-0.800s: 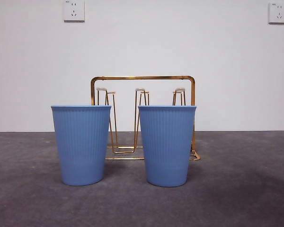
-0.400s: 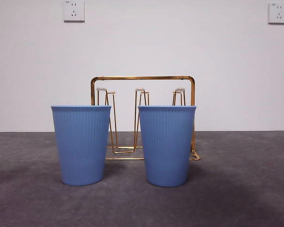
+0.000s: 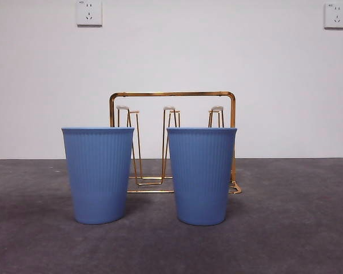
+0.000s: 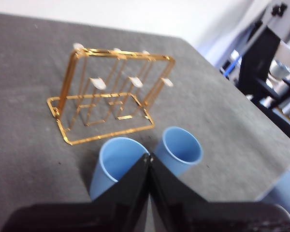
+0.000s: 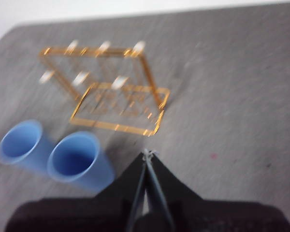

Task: Pick up cup 1,put cup 1 in the cup rack,pick up cup 2,put cup 2 in the cup rack

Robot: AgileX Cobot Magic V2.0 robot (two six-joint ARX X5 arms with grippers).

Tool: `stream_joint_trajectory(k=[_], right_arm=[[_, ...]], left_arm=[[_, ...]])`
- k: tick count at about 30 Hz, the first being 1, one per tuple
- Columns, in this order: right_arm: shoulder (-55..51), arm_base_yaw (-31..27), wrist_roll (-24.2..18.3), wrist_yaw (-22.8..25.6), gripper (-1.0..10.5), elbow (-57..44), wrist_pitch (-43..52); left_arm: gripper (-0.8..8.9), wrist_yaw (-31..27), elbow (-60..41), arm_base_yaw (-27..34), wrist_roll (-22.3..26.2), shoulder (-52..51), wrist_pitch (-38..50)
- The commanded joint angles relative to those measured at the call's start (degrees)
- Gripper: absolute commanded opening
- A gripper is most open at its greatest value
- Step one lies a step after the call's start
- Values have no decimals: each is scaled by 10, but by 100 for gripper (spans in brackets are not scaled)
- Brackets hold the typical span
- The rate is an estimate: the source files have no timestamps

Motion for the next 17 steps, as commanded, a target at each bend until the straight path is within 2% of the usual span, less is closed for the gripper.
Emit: stream_joint_trajectory(k=[1, 3, 5, 9, 15, 17], right_arm=[[24, 0, -47, -41, -11, 47, -59], [44, 0, -66, -76, -11, 77, -103], [56, 1, -84, -89, -11, 97, -132], [69, 1, -98, -90, -11, 117, -159], [69, 1, -97, -90, 3, 120, -156], [69, 1, -97, -90, 14, 121, -155]], left_arm=[[-6, 20, 41, -2, 37, 18, -32], [-6, 26, 73, -10, 50, 36, -59], [-6, 25, 99, -18, 63, 49, -81], [-6, 23, 136, -33, 71, 69, -101], [2, 25, 152, -38, 71, 81, -101], [70, 28, 152, -38, 70, 84, -101]])
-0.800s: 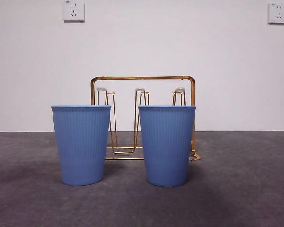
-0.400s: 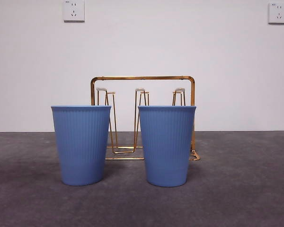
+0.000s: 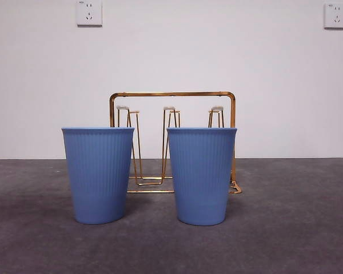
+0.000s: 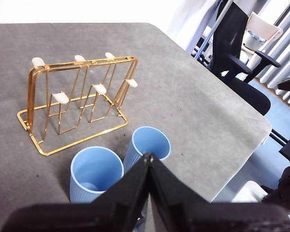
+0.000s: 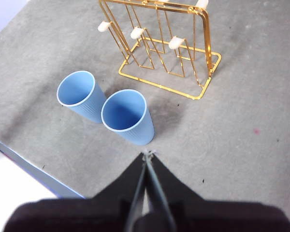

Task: Pick up cup 1,put cup 1 in the cup rack,pick up cup 2,put cup 2 in the cup rack

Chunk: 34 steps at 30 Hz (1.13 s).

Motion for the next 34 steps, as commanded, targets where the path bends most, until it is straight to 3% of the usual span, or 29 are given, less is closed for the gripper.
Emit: stream_joint_trajectory(k=[1, 4, 5, 7, 16, 22, 34], right_arm=[[-1, 1, -5, -2, 57, 3, 3], [-1, 1, 15, -7, 318, 3, 4], [0, 1, 19, -7, 421, 3, 4], [1, 1, 22, -7, 549, 3, 4], [35, 2, 38, -44, 536, 6, 3], [92, 50, 45, -40, 535, 34, 4], [327, 223, 82, 159, 535, 137, 6]], left_arm=[[190, 7, 1, -2, 8, 4, -1], [701, 9, 1, -2, 8, 12, -12], [767, 9, 1, -2, 7, 14, -16], [762, 23, 1, -2, 7, 19, -18], [759, 98, 1, -13, -12, 38, -4], [759, 118, 1, -55, -41, 56, 18], [751, 171, 2, -112, -80, 105, 78]])
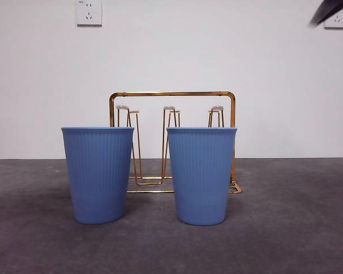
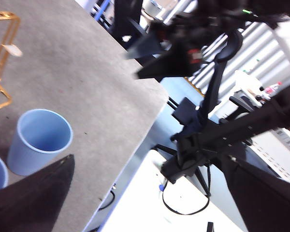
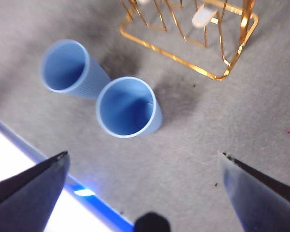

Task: Pick up cup 1,put cup 1 in the cup rack,pick up cup 2,put cup 2 in the cup rack

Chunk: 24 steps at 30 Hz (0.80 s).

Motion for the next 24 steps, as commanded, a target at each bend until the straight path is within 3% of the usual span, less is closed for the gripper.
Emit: stream_joint_trajectory(k=[1, 13, 17, 22, 24], right_arm=[[61, 30, 17, 38, 535, 16, 5], [235, 72, 48, 94, 523, 22, 69], [263, 73, 48, 96, 355, 22, 74], [292, 77, 48, 96, 333, 22, 75], [301, 78, 48, 95, 260, 22, 75]], left_arm=[[751, 7, 1, -10, -6, 5, 12], [751, 6, 1, -17, -21, 6, 41], [751, 3, 1, -17, -22, 6, 46], [751, 3, 1, -17, -23, 6, 46], [751, 3, 1, -17, -24, 6, 46]])
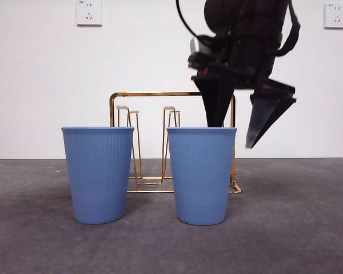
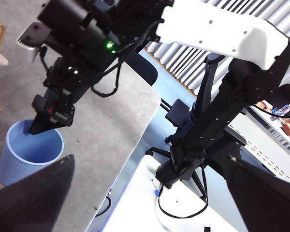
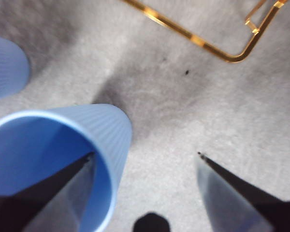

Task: Pick up cup 1,put cup 1 in the cup rack,pick up cup 2,put cup 2 in the cup rack

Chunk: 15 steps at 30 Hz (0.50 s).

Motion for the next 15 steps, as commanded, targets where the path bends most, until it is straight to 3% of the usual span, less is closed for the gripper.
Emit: stream_joint_trajectory(k=[1, 7, 15], right_arm=[[15, 3, 6, -1, 212, 1, 1], [18, 10, -21, -4, -22, 0, 2], [-9, 10, -49, -4, -17, 1, -16]], left_arm=[[751, 0, 1, -1, -5, -2, 5], [751, 0, 1, -1, -8, -2, 5], [751, 1, 1, -1, -24, -2, 25]])
